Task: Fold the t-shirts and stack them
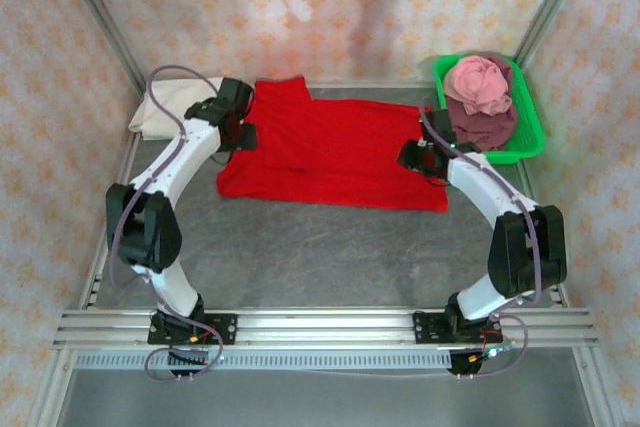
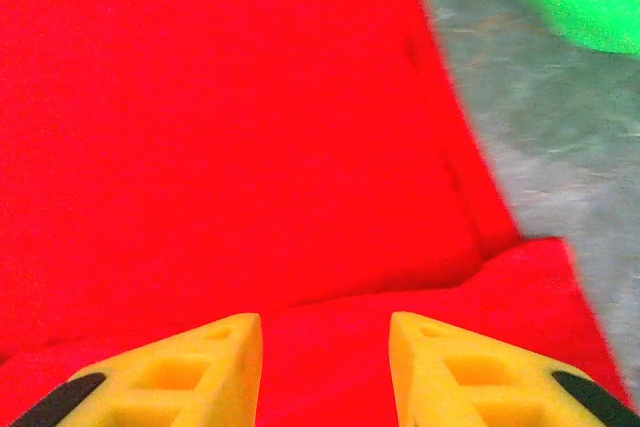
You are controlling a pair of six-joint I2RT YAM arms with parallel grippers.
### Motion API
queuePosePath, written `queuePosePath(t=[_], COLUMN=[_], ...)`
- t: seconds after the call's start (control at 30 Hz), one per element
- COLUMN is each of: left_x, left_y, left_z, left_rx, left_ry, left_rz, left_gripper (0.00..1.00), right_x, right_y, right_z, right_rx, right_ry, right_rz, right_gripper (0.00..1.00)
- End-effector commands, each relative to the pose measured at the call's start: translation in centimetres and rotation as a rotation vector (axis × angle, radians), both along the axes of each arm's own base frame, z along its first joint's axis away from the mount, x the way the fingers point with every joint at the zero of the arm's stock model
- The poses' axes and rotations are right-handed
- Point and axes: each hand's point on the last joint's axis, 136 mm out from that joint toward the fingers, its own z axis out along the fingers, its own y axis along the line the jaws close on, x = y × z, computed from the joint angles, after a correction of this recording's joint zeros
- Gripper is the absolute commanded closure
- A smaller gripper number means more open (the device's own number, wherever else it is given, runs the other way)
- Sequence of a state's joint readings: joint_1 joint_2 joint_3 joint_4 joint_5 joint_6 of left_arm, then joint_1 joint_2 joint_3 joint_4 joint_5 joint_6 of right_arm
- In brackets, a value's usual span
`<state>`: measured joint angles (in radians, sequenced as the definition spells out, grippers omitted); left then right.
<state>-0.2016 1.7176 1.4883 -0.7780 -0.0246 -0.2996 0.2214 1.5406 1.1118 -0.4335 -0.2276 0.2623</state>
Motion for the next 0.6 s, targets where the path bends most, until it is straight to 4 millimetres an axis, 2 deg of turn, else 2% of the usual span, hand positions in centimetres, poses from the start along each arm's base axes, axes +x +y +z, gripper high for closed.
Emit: queuePosePath(t=[0.0,0.2,0.33,0.47,0.57], left_x=[-0.3,-3.0,-3.5,-3.4,-4.1], left_y=[0.1,2.1,3.6,4.6,5.8], left_z=[-1.9,-8.7,-11.0,-12.4,-13.0], left_rx=[-0.05,-0.096,-0.117,-0.156,-0.15], left_ry=[-0.023,0.134,0.159,0.179,0.179], left_rz=[0.043,0.103,0.144,0.182,0.228], left_gripper=[0.49,0.55,0.55,0.59,0.59], right_x=[0.3,0.4,0.4,-0.1,-0.8], right_y=[1.6,4.0,5.0,4.5,4.2], right_z=[-1.2,-4.6,-6.3,-8.4,-9.8], right_rx=[-0.065,-0.056,-0.005,-0.028,-0.028], right_ry=[0.006,0.088,0.11,0.163,0.198], right_rz=[0.069,0.067,0.061,0.033,0.017], right_gripper=[0.62,0.63,0.63,0.63,0.63])
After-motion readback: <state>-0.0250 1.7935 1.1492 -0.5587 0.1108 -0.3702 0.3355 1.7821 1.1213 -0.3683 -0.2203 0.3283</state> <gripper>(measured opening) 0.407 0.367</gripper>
